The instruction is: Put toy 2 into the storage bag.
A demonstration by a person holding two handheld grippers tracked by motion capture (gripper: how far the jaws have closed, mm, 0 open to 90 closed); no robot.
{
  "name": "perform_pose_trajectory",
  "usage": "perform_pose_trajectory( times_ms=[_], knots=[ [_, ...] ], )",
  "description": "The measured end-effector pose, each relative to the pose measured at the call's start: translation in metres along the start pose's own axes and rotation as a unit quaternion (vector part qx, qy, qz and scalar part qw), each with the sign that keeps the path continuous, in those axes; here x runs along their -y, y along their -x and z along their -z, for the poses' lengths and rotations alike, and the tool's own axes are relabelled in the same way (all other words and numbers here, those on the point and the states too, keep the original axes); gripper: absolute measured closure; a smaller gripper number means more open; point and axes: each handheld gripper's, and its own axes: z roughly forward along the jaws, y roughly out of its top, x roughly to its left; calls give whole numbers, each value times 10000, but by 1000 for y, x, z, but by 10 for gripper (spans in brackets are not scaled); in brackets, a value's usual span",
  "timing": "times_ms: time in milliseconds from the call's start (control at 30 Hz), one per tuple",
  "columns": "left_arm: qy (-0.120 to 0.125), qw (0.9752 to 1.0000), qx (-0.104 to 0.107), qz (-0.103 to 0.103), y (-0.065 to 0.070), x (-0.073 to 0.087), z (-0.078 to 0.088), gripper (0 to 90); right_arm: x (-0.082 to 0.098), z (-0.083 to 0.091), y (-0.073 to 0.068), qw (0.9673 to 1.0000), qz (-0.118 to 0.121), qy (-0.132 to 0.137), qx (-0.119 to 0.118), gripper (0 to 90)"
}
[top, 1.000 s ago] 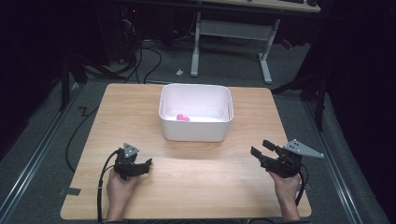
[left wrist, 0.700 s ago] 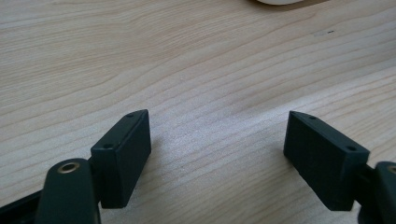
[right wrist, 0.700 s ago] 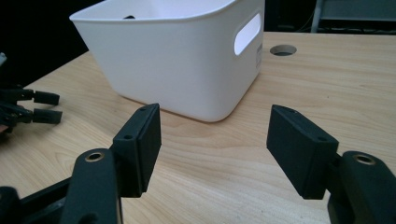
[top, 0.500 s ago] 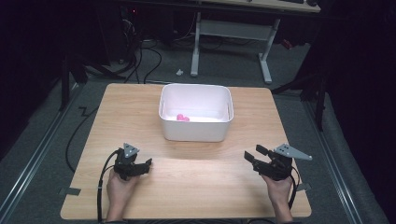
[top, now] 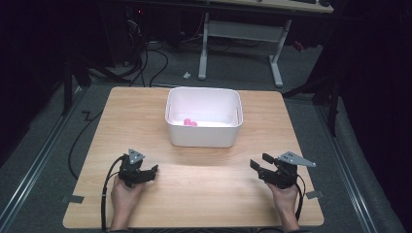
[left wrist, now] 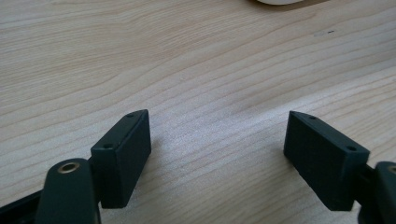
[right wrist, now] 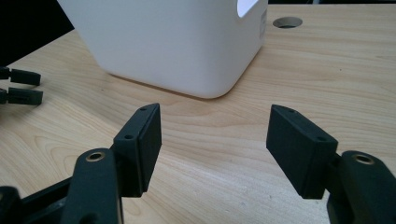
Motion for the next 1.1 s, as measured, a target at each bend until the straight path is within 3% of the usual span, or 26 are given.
perform_pose_trajectory(
  times_ms=[1100],
  knots=[
    [0, 10000, 7, 2, 0, 0, 0, 231, 26, -31, 13, 9968, -51, -647, 459, 358]
  ],
)
